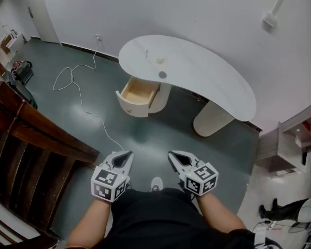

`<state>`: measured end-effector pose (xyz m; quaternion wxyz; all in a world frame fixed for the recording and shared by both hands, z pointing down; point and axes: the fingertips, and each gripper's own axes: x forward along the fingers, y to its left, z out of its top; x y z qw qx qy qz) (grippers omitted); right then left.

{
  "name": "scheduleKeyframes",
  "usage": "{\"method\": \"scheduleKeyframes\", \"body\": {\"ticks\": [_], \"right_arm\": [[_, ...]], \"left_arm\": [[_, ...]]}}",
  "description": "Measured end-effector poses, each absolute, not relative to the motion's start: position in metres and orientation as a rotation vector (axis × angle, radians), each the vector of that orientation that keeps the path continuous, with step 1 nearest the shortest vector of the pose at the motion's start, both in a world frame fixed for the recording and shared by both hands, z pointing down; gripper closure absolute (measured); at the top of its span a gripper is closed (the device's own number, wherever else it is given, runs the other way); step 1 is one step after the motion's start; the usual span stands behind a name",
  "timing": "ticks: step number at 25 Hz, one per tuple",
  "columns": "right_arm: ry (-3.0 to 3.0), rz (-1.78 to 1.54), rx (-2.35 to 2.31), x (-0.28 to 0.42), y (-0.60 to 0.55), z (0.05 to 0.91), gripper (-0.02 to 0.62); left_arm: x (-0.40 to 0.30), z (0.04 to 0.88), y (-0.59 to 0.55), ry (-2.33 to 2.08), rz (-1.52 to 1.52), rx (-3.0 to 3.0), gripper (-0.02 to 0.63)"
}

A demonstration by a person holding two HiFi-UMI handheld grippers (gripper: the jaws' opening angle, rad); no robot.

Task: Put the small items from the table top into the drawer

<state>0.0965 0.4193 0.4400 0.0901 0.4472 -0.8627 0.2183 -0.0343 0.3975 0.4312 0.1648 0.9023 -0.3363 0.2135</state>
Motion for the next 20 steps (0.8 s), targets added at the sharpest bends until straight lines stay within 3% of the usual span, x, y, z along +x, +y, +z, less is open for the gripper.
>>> {"method": "scheduleKeyframes", "body": {"ticks": [6,20], "right_arm": [[-2.56,0.697,1.324,0.131,0.385,0.451,0.597],[-2.517,0.737,1.311,0.155,0.317,0.474,0.597]], "left_arm": [[0.016,0.429,0.37,-0.908,0.584,2.572,0.592],[0.033,0.456,0.288,-0.889,0.624,2.523,0.592]]}}
